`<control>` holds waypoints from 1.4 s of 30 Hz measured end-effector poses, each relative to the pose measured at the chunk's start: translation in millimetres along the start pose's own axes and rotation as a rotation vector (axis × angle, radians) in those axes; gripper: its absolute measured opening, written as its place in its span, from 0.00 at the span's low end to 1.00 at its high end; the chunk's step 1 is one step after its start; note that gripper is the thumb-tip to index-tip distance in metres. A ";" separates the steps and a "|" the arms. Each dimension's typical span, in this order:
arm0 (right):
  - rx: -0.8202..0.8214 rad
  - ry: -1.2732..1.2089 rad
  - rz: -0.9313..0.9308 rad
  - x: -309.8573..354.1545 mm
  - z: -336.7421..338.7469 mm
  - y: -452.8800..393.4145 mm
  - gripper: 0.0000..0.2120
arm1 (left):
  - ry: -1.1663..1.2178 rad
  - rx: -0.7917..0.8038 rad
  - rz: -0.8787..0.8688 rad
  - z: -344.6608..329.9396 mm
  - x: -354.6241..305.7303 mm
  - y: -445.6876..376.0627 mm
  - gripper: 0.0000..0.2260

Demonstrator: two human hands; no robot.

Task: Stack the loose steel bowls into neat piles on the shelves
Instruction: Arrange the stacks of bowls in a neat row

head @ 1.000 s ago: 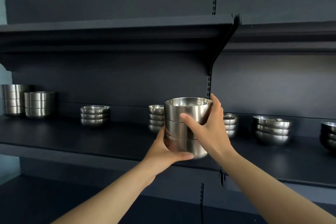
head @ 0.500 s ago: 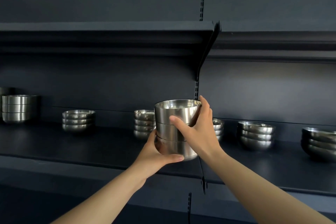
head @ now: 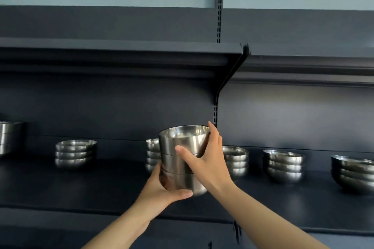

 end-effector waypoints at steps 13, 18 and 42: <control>-0.064 0.038 -0.048 52.9 -126.4 -8.8 0.50 | -0.006 0.089 -0.030 137.6 17.1 -7.1 0.39; -0.087 0.071 -0.056 74.6 -175.1 -8.8 0.50 | -0.026 0.128 -0.037 189.0 27.5 -5.8 0.34; 0.025 -0.043 -0.022 108.4 -306.3 -23.3 0.50 | -0.027 -0.028 0.000 320.3 63.5 0.9 0.37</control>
Point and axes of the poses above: each hand's wrist, its own y-axis away from the middle knuckle, its own z-axis out of the back of the hand, x = y × z, the point moved 5 cm from there along -y, towards the middle knuckle, and after that the axes turned 12 degrees about z, right-handed, at the moved point
